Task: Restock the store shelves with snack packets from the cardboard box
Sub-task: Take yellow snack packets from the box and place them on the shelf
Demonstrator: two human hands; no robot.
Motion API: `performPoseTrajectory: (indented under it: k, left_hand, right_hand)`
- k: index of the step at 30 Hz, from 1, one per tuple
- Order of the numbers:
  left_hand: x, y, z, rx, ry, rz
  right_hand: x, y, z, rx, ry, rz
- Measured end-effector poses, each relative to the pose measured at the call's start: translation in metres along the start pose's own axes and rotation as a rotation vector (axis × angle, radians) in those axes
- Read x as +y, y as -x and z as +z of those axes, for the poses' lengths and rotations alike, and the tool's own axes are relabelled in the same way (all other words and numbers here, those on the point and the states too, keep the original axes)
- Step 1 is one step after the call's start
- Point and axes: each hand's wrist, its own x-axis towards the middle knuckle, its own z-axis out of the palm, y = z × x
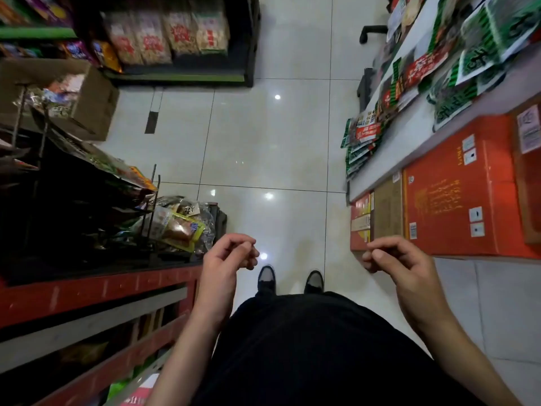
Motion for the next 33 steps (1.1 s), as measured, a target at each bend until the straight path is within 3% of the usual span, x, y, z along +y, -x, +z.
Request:
performPoseTrajectory:
  k: [14, 24, 33]
  left_hand:
    - [0.006, -0.041, -0.012, 0.226, 0.125, -0.073]
    - [0.085, -0.217, -0.047, 0.195, 0.236, 0.0]
    - [0.158, -0.351, -0.086, 0.291, 0.277, 0.043]
  right_hand:
    - [-0.022, -0.118, 0.039, -0.217, -0.055, 0.041]
    - [-0.079, -0.246, 0.111, -0.163, -0.005, 0.024]
    - [-0.121, -0.378, 0.171, -0.295, 0.085, -0.015]
